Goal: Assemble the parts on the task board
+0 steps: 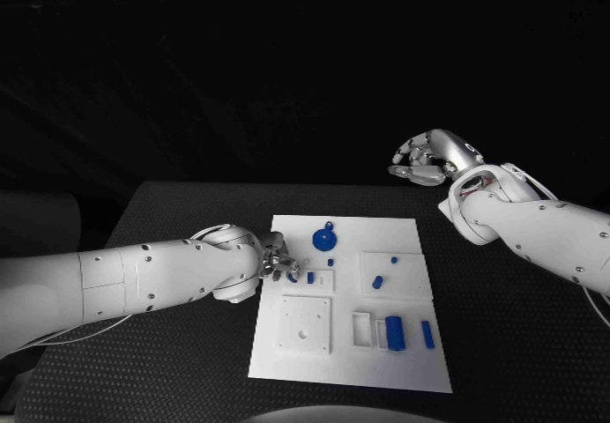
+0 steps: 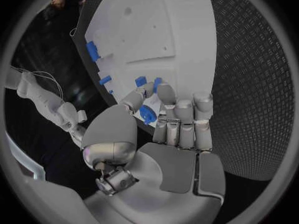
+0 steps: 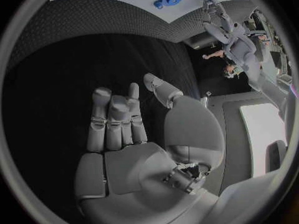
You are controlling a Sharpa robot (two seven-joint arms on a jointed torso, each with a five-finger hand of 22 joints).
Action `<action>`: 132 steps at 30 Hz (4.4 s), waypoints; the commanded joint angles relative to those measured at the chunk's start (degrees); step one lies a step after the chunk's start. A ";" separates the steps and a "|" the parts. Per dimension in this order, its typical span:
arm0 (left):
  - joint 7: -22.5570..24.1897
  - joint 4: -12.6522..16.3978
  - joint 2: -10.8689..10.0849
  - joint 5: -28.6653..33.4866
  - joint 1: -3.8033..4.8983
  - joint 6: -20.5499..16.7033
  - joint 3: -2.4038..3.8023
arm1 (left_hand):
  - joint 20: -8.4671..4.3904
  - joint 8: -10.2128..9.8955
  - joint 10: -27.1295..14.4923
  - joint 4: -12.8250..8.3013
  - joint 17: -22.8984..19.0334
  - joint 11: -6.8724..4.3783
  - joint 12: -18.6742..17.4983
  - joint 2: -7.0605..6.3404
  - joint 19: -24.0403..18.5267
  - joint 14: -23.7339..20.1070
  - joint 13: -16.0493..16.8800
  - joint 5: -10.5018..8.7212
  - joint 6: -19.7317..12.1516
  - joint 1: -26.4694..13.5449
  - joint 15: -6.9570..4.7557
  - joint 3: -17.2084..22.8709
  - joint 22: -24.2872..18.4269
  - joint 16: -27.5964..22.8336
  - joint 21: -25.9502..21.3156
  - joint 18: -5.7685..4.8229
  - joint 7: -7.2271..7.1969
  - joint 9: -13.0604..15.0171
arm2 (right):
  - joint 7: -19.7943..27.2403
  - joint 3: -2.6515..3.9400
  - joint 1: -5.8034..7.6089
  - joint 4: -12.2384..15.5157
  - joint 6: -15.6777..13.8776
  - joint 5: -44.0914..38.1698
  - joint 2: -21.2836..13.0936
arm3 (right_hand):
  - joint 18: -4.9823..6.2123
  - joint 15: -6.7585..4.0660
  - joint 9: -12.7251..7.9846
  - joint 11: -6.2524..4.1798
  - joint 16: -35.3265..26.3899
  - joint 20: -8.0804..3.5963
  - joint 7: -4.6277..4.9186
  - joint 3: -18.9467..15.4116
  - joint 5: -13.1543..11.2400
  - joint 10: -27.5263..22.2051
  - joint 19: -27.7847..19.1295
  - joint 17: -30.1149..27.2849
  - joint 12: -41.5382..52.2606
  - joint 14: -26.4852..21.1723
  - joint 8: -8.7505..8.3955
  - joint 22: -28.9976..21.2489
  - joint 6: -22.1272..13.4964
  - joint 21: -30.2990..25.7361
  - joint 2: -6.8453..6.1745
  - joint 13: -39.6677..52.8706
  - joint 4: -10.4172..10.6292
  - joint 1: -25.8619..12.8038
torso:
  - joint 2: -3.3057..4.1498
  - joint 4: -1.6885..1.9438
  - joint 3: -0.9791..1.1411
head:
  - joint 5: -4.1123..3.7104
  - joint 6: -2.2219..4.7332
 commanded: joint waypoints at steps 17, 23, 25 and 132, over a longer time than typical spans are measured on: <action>1.20 0.24 0.23 -0.94 -0.53 2.83 -0.30 | -6.13 13.03 3.86 -0.33 1.11 -3.43 2.38 1.16 -0.51 5.03 1.65 2.11 4.71 -1.48 -4.59 0.99 1.04 2.11 1.01 1.43 -3.50 -1.63 | 0.16 -0.01 -0.43 0.23 0.91 -0.01 -0.11 | 0.68 0.02 0.12 -0.05 -0.22 0.05 0.45 -0.42 0.55 -0.40 -0.47 0.01 -0.32 -0.45 -0.42 0.83 -0.01 -0.38 -0.25 0.10 -0.04 -0.33 | 0.01 0.04 -0.09 | -0.01 -0.25; 1.15 0.16 0.15 -1.49 -0.53 3.03 -0.30 | -6.17 13.40 3.81 -0.59 1.27 -3.53 2.78 1.06 -0.46 5.06 1.92 2.46 4.76 -1.25 -4.67 1.24 1.03 2.45 1.16 1.52 -3.59 -1.82 | 0.16 -0.01 -0.47 0.26 0.89 0.00 -0.11 | 0.68 0.02 0.14 -0.05 -0.22 0.05 0.45 -0.44 0.69 -0.40 -0.47 0.02 -0.33 -0.45 -0.43 0.83 0.00 -0.39 -0.24 0.11 -0.01 -0.37 | -0.02 0.05 -0.07 | -0.06 -0.29; 1.16 0.12 0.14 -1.52 -0.55 3.10 -0.30 | -6.17 13.47 3.79 -0.63 1.29 -3.55 2.85 0.99 -0.44 5.06 1.96 2.47 4.76 -1.16 -4.69 1.30 1.03 2.50 1.19 1.54 -3.60 -1.85 | 0.16 -0.01 -0.48 0.27 0.91 0.00 -0.11 | 0.68 0.02 0.14 -0.05 -0.22 0.05 0.45 -0.45 0.73 -0.40 -0.47 0.02 -0.33 -0.45 -0.44 0.83 0.00 -0.39 -0.24 0.12 0.00 -0.39 | -0.02 0.05 -0.06 | -0.05 -0.31; 2.07 -0.64 0.35 -2.42 1.05 7.25 -0.08 | -5.89 15.04 3.11 7.96 -0.94 -2.92 0.83 -4.33 -1.33 4.04 -0.74 -9.16 0.67 -4.07 -4.52 0.79 0.30 0.74 0.51 2.08 -2.55 -7.20 | 0.15 -0.01 -1.37 0.30 1.30 0.19 -0.39 | 0.68 0.02 0.31 -0.05 -0.29 0.06 0.45 -0.80 1.52 -0.40 -0.47 0.08 -0.39 -0.46 -0.61 0.89 -0.01 -0.48 -0.29 0.24 0.27 -0.79 | -0.03 0.07 -0.03 | -0.47 0.07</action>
